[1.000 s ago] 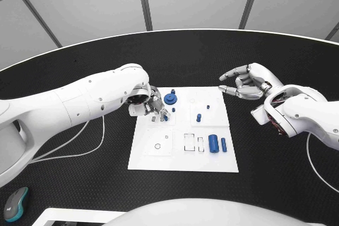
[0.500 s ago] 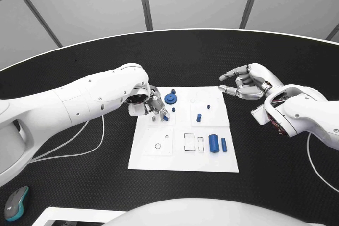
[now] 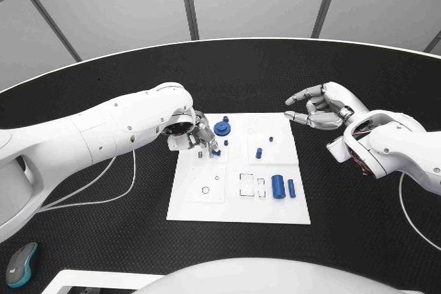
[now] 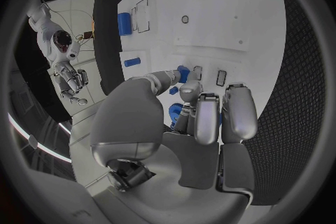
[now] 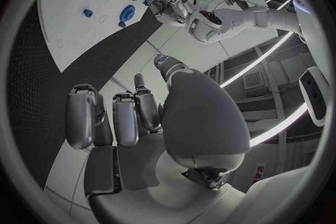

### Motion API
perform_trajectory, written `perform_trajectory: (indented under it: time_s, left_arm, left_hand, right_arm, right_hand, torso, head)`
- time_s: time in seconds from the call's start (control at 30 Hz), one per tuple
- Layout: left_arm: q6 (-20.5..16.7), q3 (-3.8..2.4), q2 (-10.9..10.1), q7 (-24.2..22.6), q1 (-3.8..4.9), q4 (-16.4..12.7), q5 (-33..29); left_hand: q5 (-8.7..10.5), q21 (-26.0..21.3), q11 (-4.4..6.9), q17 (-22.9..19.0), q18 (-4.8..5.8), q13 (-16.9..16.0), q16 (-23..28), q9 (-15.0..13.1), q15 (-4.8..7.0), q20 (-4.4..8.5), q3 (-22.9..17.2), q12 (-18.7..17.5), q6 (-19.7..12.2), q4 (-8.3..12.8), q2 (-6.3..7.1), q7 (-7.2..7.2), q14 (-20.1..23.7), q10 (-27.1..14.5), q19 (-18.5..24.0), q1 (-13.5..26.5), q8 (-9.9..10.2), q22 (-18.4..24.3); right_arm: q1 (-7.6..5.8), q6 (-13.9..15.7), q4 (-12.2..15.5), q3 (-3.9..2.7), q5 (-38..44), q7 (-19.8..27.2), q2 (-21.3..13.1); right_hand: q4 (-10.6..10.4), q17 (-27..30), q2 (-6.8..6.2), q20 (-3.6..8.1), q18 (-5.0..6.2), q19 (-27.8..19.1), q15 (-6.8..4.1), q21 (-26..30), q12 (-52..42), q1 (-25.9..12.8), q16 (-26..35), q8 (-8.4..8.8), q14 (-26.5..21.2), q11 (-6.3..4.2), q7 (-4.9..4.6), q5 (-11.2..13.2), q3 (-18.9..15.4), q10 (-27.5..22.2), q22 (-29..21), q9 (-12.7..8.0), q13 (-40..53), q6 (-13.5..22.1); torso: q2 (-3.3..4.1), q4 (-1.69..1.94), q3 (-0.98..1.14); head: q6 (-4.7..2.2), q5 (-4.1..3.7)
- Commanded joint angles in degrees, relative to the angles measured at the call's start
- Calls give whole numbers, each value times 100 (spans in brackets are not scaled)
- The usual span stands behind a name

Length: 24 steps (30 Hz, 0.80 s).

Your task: Assemble the parts on the task board

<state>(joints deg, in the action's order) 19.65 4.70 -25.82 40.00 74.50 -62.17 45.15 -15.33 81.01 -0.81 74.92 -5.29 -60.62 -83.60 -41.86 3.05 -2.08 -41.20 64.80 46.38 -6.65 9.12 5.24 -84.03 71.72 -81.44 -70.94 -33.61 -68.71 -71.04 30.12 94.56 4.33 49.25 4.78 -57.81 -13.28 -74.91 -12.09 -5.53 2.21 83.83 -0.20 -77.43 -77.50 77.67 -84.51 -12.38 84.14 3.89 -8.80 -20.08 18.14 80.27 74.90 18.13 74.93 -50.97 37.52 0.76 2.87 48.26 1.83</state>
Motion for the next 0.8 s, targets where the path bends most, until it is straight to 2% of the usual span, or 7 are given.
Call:
perform_trajectory:
  time_s: [0.03,0.43,0.5,0.57,0.7,0.73,0.8]
  left_arm:
    - [-89,0,-25,-3,0,-11,-135]
    - [-411,3,-209,-159,0,-205,-701]
    - [-471,4,-258,-174,0,-252,-785]
    - [-539,6,-304,-191,-1,-294,-839]
    - [-688,75,-412,-230,-1,-395,-862]
    - [-716,90,-436,-236,-1,-415,-848]
    - [-750,107,-466,-246,-1,-440,-804]
  left_hand:
    - [-542,27,-16,527,119,-39,38,-199,-11,-39,-308,55,22,271,-19,43,-312,47,-26,85,-67,-17]
    - [-1725,37,40,541,113,-175,40,-397,34,-17,-523,178,200,575,67,-10,-316,249,-18,396,-165,-15]
    - [-1789,39,48,542,114,-188,40,-413,42,-12,-520,189,214,591,74,-17,-316,268,-20,418,-172,-19]
    - [-2074,43,77,548,114,-275,40,-467,67,9,-514,266,279,640,112,-49,-318,352,-20,478,-207,-25]
    - [-2383,41,108,550,111,-387,42,-526,96,37,-507,366,347,688,159,-84,-319,448,-16,532,-254,-16]
    - [-2672,44,127,551,112,-439,44,-558,115,52,-481,415,388,703,187,-103,-319,500,-17,568,-283,-19]
    - [-2798,46,138,553,112,-434,44,-578,123,61,-457,412,401,712,190,-115,-320,508,-19,582,-297,-23]
  right_arm:
    - [0,0,-3,0,0,0,0]
    - [0,-1,-12,0,0,-1,-1]
    - [0,0,-14,0,0,-1,-3]
    - [0,1,-15,0,0,-1,-6]
    - [0,4,-18,0,0,-2,-9]
    - [0,4,-19,0,0,-2,-9]
    - [0,5,-20,0,0,-2,-10]
  right_hand:
    - [-13,-683,-3,36,79,121,-43,4,-20,48,19,-36,364,-5,-11,-26,10,39,589,10,400,-35]
    - [-15,-686,-7,38,77,126,-43,-4,-24,47,17,-37,366,-5,-11,-37,10,44,595,8,402,-33]
    - [-15,-686,-7,38,77,126,-43,-4,-24,47,17,-37,366,-5,-11,-37,10,44,595,8,402,-33]
    - [-15,-686,-7,38,77,126,-43,-4,-24,47,17,-37,366,-5,-11,-37,10,44,595,8,402,-33]
    - [-15,-686,-7,38,77,126,-43,-4,-24,47,17,-37,366,-5,-11,-37,10,44,595,8,402,-33]
    - [-15,-686,-7,38,77,126,-43,-4,-24,47,17,-37,366,-5,-11,-37,10,44,595,8,402,-33]
    - [-15,-686,-7,38,77,126,-43,-4,-24,47,17,-37,366,-5,-11,-37,10,44,595,8,402,-33]
  torso:
    - [0,5,1]
    - [-5,12,1]
    - [-10,11,0]
    - [-12,15,1]
    - [-8,16,-1]
    - [-13,18,1]
    - [-11,14,0]
  head:
    - [2,-4]
    - [6,19]
    - [11,24]
    - [4,32]
    - [5,41]
    - [7,45]
    - [3,55]
